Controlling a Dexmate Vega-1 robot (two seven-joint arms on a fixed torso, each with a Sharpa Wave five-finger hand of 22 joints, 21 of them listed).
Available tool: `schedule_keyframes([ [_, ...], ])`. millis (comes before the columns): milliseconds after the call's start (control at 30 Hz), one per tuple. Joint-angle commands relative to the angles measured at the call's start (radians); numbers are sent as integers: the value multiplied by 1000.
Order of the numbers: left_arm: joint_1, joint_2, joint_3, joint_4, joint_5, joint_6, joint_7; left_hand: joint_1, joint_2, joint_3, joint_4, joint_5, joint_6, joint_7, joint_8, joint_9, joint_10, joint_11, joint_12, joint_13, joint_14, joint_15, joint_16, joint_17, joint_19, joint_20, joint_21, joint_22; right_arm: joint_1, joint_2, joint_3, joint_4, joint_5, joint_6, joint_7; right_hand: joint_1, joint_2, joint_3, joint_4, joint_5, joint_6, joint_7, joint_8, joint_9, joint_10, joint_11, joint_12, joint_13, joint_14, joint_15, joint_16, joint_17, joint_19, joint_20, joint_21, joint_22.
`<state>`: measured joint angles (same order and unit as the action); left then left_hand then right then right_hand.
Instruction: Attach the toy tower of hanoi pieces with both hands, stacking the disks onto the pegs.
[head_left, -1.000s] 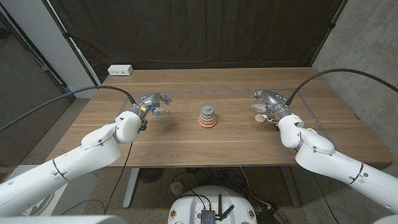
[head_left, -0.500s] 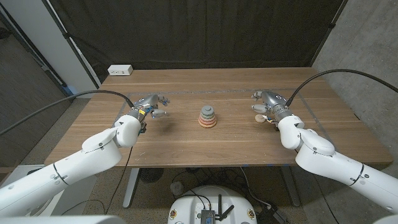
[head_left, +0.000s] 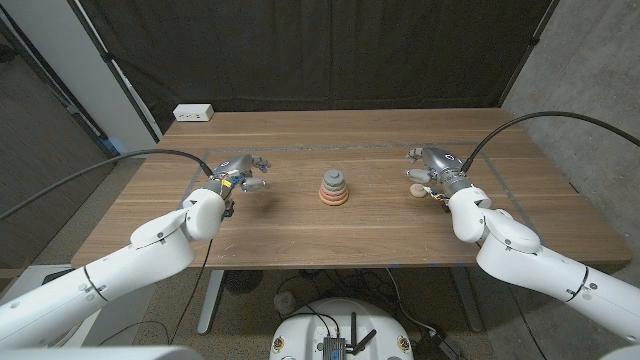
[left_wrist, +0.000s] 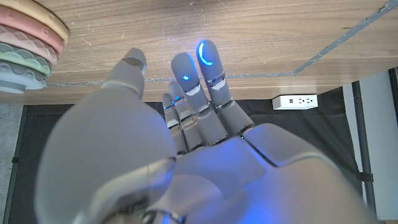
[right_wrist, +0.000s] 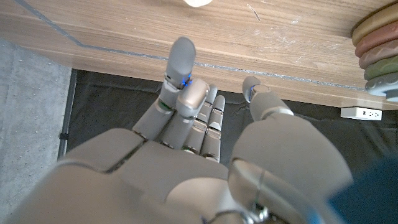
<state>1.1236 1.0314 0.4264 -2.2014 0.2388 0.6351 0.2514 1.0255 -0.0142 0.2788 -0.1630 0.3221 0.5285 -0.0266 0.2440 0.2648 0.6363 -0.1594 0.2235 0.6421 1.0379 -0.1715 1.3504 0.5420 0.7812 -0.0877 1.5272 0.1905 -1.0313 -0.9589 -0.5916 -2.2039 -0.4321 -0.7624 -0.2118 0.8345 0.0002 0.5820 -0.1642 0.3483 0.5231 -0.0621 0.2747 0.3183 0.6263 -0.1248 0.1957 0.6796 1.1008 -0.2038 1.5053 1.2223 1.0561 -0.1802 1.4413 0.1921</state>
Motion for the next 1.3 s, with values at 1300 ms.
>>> schedule_keyframes([
  [1300,44,15,-62,-10,-48,-6,76,2,15,14,3,11,23,-1,1,1,24,-4,0,8,-1,-49,9,3,4,-122,-1,3,188,-20,-200,0,-156,-249,286,-25,-51,-16,6,-11,-95,34,-50,-12,-150,42,-9,-38,-59,-13,-44,-10,-36,-39,-12,-3],
])
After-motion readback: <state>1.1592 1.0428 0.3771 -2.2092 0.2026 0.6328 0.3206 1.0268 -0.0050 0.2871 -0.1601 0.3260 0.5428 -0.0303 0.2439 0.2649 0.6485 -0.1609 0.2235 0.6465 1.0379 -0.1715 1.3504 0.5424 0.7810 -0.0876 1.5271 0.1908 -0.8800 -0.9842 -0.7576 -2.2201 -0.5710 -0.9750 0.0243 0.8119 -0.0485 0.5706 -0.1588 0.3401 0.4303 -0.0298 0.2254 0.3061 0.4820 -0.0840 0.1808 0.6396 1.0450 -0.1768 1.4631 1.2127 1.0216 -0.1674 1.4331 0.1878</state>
